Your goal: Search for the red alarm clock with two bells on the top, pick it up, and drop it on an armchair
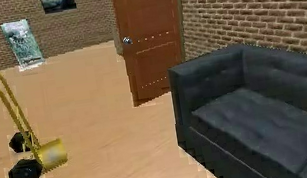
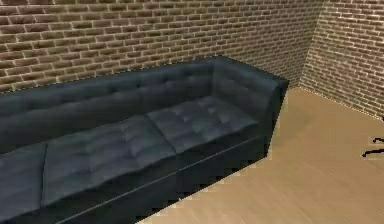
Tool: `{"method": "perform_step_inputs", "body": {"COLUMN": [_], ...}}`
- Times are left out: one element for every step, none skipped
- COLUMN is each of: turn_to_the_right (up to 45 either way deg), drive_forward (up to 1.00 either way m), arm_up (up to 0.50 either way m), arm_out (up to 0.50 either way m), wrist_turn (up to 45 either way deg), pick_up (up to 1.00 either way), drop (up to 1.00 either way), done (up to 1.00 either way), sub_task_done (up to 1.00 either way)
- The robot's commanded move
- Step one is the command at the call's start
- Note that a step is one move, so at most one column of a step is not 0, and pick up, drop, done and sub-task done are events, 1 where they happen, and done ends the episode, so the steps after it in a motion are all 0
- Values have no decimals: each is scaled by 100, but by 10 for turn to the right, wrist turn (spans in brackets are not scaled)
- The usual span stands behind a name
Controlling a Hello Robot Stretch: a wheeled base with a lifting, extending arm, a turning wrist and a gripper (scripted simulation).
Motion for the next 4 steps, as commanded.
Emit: {"method": "perform_step_inputs", "body": {"turn_to_the_right": [-180, 0, 0, -30], "drive_forward": [0, 100, 100, 0], "arm_up": [0, 0, 0, 0], "arm_out": [0, 0, 0, 0], "wrist_turn": [0, 0, 0, 0], "pick_up": [0, 0, 0, 0], "drop": [0, 0, 0, 0], "done": [0, 0, 0, 0], "sub_task_done": [0, 0, 0, 0]}}
